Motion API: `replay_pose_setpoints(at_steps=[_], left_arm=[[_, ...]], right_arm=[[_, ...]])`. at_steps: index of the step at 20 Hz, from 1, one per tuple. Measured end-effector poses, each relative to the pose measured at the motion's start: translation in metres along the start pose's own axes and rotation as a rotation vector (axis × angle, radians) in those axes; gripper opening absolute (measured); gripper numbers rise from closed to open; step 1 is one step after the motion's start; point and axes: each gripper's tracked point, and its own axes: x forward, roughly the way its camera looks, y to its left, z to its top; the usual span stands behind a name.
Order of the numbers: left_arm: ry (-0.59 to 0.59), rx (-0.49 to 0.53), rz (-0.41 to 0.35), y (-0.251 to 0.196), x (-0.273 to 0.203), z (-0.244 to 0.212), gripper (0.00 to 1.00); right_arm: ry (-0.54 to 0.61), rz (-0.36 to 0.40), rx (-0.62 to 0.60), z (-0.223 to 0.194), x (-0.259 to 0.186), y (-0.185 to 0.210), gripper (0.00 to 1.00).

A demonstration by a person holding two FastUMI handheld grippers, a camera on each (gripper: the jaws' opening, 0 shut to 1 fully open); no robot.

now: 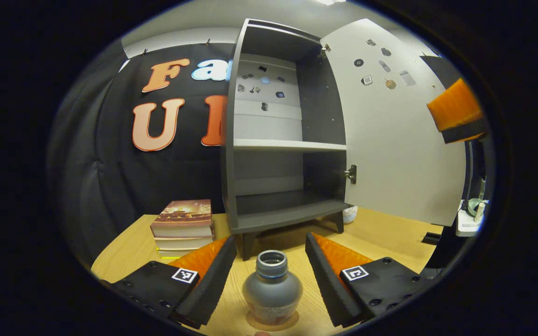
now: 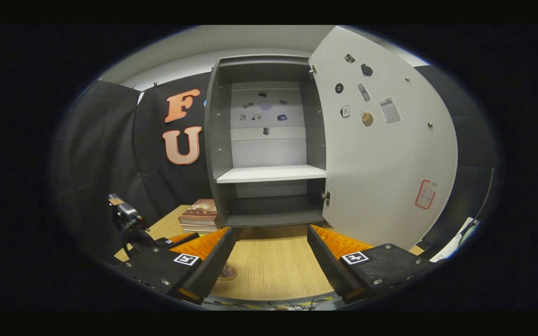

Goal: Open the cabinet door with the right hand, grasp the bottle in the cabinet with the left hand and place it on the coaster, then close the cabinet door with the right hand.

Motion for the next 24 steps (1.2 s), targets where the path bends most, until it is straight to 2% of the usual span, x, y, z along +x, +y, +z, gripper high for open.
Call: replay_pose_setpoints(at_steps=[5, 9, 13, 18, 19, 21, 24], left_arm=[[-0.040, 0.012, -0.015, -0.003, -0.007, 0.063, 0.96], [-0.050, -0.016, -0.020, -0.008, -0.020, 0.103, 0.96], [-0.071, 0.008, -0.004, -0.009, -0.034, 0.144, 0.96], [-0.100, -0.004, -0.005, -0.016, -0.043, 0.175, 0.96], [-0.095, -0.020, -0.002, -0.017, -0.043, 0.176, 0.96], [-0.088, -0.041, 0.007, -0.018, -0.042, 0.174, 0.96], [-0.065, -0.049, 0.013, -0.020, -0.038, 0.170, 0.96]], right_arm=[[-0.035, 0.025, -0.080, 0.020, -0.009, -0.001, 0.95], [-0.070, 0.038, -0.102, 0.037, -0.016, -0.006, 0.93], [-0.119, 0.004, -0.095, 0.059, -0.029, -0.023, 0.95], [-0.184, -0.077, -0.044, 0.091, -0.058, -0.070, 0.95], [-0.195, -0.104, -0.033, 0.096, -0.063, -0.084, 0.97], [-0.209, -0.164, -0.020, 0.103, -0.074, -0.115, 0.95], [-0.225, -0.287, -0.017, 0.116, -0.095, -0.171, 0.95]])
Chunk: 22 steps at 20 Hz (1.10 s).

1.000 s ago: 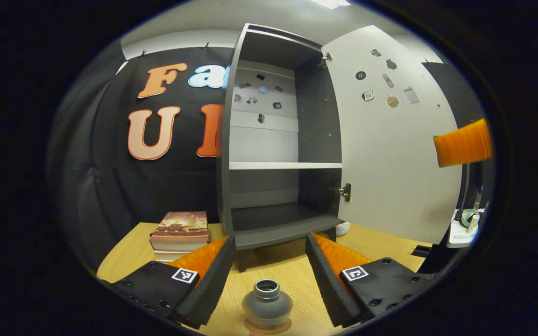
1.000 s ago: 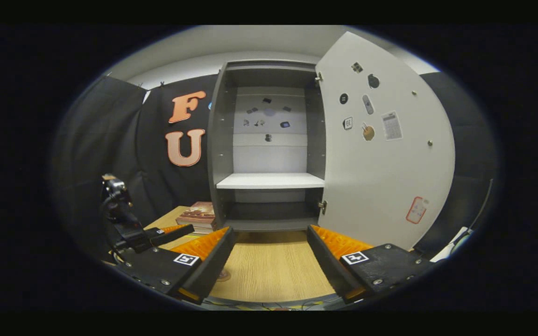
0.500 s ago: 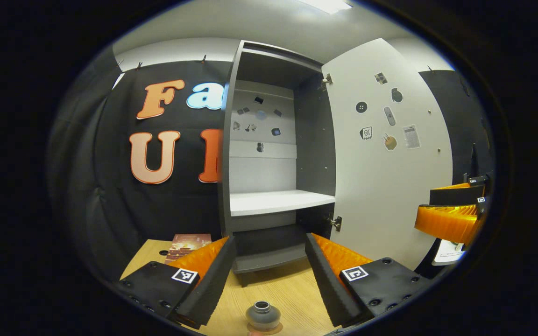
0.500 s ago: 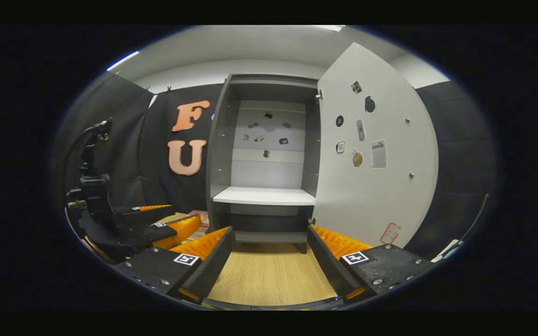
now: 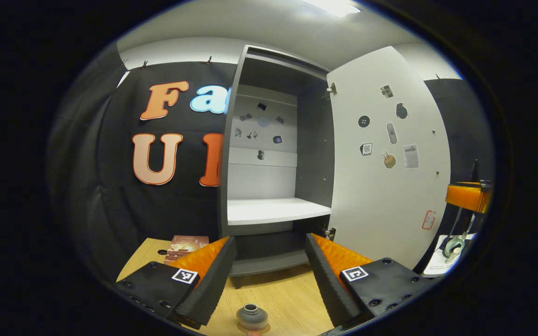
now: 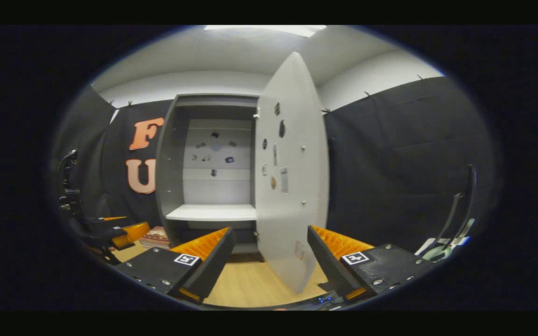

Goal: Open the cabinet door with the right hand, grasp the bottle in the cabinet with the left hand and place it on the coaster, then close the cabinet door with the right hand.

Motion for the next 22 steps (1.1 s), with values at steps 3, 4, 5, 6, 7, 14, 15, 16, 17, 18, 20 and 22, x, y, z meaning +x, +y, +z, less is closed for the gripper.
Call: replay_pose_setpoints(at_steps=[3, 4, 5, 6, 7, 14, 15, 16, 17, 18, 20, 22], left_arm=[[-0.004, 0.005, 0.027, 0.004, 0.003, 0.003, 0.96], [-0.001, 0.009, 0.032, 0.003, 0.005, 0.003, 0.96], [0.003, 0.012, 0.035, 0.002, 0.006, 0.002, 0.95], [-0.003, 0.014, 0.040, 0.001, 0.007, 0.005, 0.95], [-0.010, 0.016, 0.046, 0.001, 0.007, 0.008, 0.95], [-0.013, 0.000, 0.092, 0.011, 0.003, 0.019, 0.95], [-0.017, -0.001, 0.103, 0.016, 0.002, 0.020, 0.95], [-0.017, -0.003, 0.112, 0.021, 0.002, 0.018, 0.95], [-0.018, -0.006, 0.117, 0.026, 0.002, 0.017, 0.95], [-0.016, -0.010, 0.120, 0.031, 0.004, 0.016, 0.95], [-0.017, -0.018, 0.122, 0.040, 0.009, 0.014, 0.95], [-0.019, -0.025, 0.108, 0.045, 0.013, 0.014, 0.95]], right_arm=[[-0.022, -0.124, -0.014, 0.013, -0.005, -0.059, 0.95], [-0.027, -0.147, -0.013, 0.015, -0.006, -0.074, 0.95], [-0.028, -0.169, -0.010, 0.015, -0.004, -0.087, 0.95], [-0.023, -0.185, -0.006, 0.014, -0.002, -0.099, 0.95], [-0.023, -0.192, -0.007, 0.013, 0.003, -0.110, 0.95], [-0.009, -0.094, -0.122, 0.007, 0.043, -0.092, 0.95], [-0.019, -0.094, -0.155, 0.010, 0.043, -0.091, 0.92], [-0.015, -0.088, -0.188, 0.011, 0.043, -0.089, 0.90], [-0.014, -0.081, -0.209, 0.013, 0.042, -0.086, 0.90], [-0.011, -0.074, -0.221, 0.013, 0.042, -0.082, 0.88], [0.000, -0.069, -0.195, 0.011, 0.042, -0.077, 0.85], [0.012, -0.065, -0.135, 0.008, 0.040, -0.072, 0.84]])
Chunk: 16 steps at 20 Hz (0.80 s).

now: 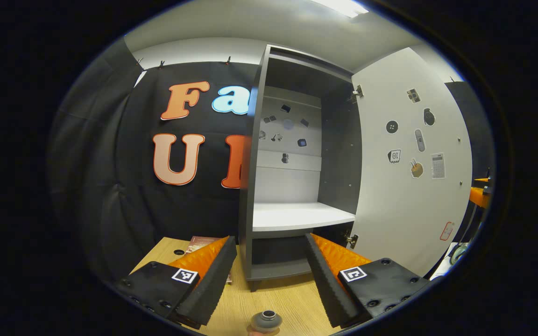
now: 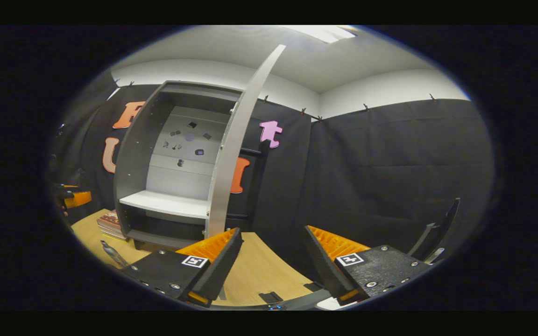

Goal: Open the cabinet door with the right hand, grasp the bottle in the cabinet with the left hand and place it on the coaster, then close the cabinet door with the right hand.

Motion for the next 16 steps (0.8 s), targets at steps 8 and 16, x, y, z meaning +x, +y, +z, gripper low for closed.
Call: replay_pose_setpoints(at_steps=[8, 16], left_arm=[[-0.010, 0.000, -0.052, 0.018, 0.021, 0.002, 0.95], [-0.011, -0.018, -0.063, 0.052, 0.032, 0.003, 0.95]], right_arm=[[-0.001, 0.129, 0.166, 0.014, -0.011, 0.077, 0.83], [0.001, 0.335, 0.192, 0.036, -0.008, 0.189, 0.80]])
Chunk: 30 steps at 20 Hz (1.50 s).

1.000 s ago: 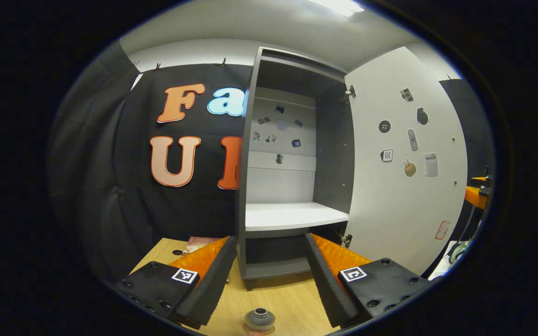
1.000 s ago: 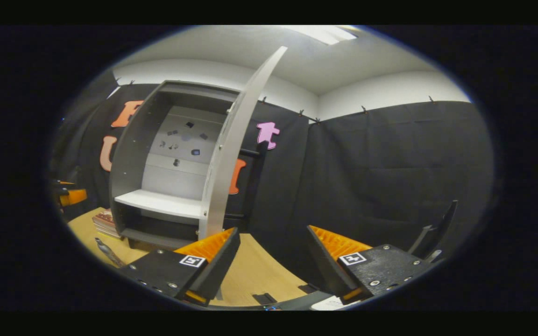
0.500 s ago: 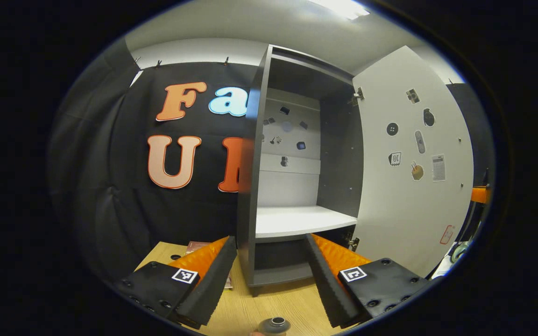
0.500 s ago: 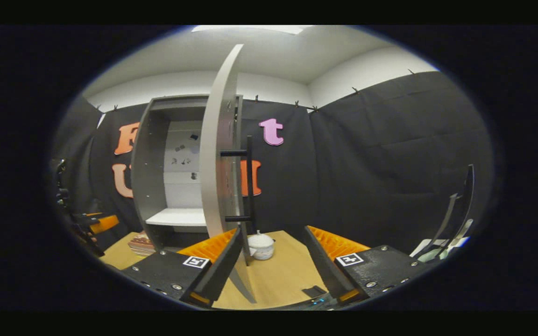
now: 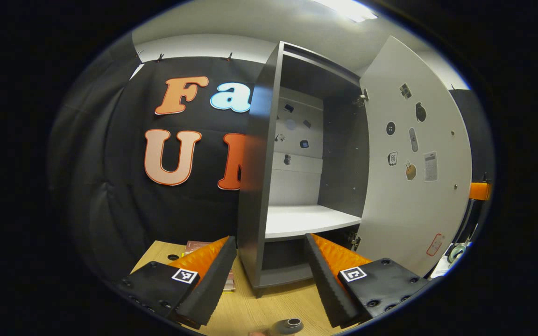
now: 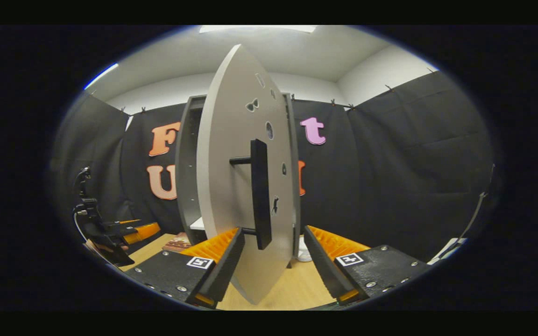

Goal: Open the cabinet door with the right hand, grasp the bottle in the cabinet with the left hand and place it on the coaster, then close the cabinet door with the right hand.

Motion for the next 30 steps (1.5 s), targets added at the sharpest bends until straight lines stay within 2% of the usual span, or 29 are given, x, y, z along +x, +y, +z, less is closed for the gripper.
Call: replay_pose_setpoints(at_steps=[1, 2, 3, 5, 6, 7, 10, 13, 15, 16, 17, 19, 26, 27, 28, 30], left_arm=[[-0.004, 0.002, 0.000, 0.005, 0.001, 0.002, 0.95], [-0.007, 0.006, -0.002, 0.010, 0.001, 0.002, 0.95], [-0.011, 0.014, -0.005, 0.014, 0.003, 0.003, 0.95], [-0.014, 0.038, -0.005, 0.026, 0.005, 0.003, 0.95], [-0.014, 0.047, -0.007, 0.031, 0.007, 0.001, 0.95], [-0.014, 0.053, -0.009, 0.036, 0.010, 0.001, 0.95], [-0.012, 0.057, -0.026, 0.051, 0.011, 0.000, 0.95], [-0.004, 0.052, -0.028, 0.070, 0.015, 0.000, 0.95], [-0.004, 0.049, -0.025, 0.078, 0.017, 0.000, 0.95], [-0.004, 0.049, -0.017, 0.082, 0.019, 0.000, 0.95], [-0.009, 0.047, -0.007, 0.086, 0.020, 0.001, 0.95], [-0.015, 0.037, 0.011, 0.088, 0.023, 0.000, 0.95], [-0.009, 0.042, 0.091, 0.095, 0.024, -0.004, 0.94], [-0.010, 0.041, 0.105, 0.097, 0.024, -0.003, 0.95], [-0.011, 0.037, 0.117, 0.098, 0.024, -0.003, 0.95], [-0.014, 0.029, 0.143, 0.103, 0.021, 0.000, 0.95]], right_arm=[[0.005, 0.024, -0.005, 0.000, 0.007, 0.014, 0.87], [0.010, 0.045, -0.010, -0.001, 0.014, 0.027, 0.74], [0.013, 0.062, -0.019, 0.000, 0.021, 0.040, 0.80], [0.013, 0.094, -0.038, -0.003, 0.038, 0.068, 0.76], [0.012, 0.108, -0.047, -0.004, 0.047, 0.083, 0.68], [0.014, 0.122, -0.053, -0.005, 0.057, 0.099, 0.66], [0.023, 0.149, -0.038, -0.012, 0.087, 0.139, 0.50], [0.029, 0.152, -0.006, -0.019, 0.107, 0.154, 0.37], [0.042, 0.152, 0.035, -0.022, 0.116, 0.159, 0.33], [0.045, 0.157, 0.057, -0.023, 0.120, 0.160, 0.41], [0.047, 0.162, 0.070, -0.024, 0.124, 0.162, 0.33], [0.042, 0.175, 0.058, -0.027, 0.134, 0.167, 0.37], [0.041, 0.206, 0.027, -0.038, 0.163, 0.179, 0.32], [0.039, 0.214, 0.026, -0.040, 0.167, 0.179, 0.28], [0.037, 0.220, 0.029, -0.042, 0.171, 0.179, 0.32], [0.034, 0.227, 0.032, -0.044, 0.178, 0.181, 0.32]])
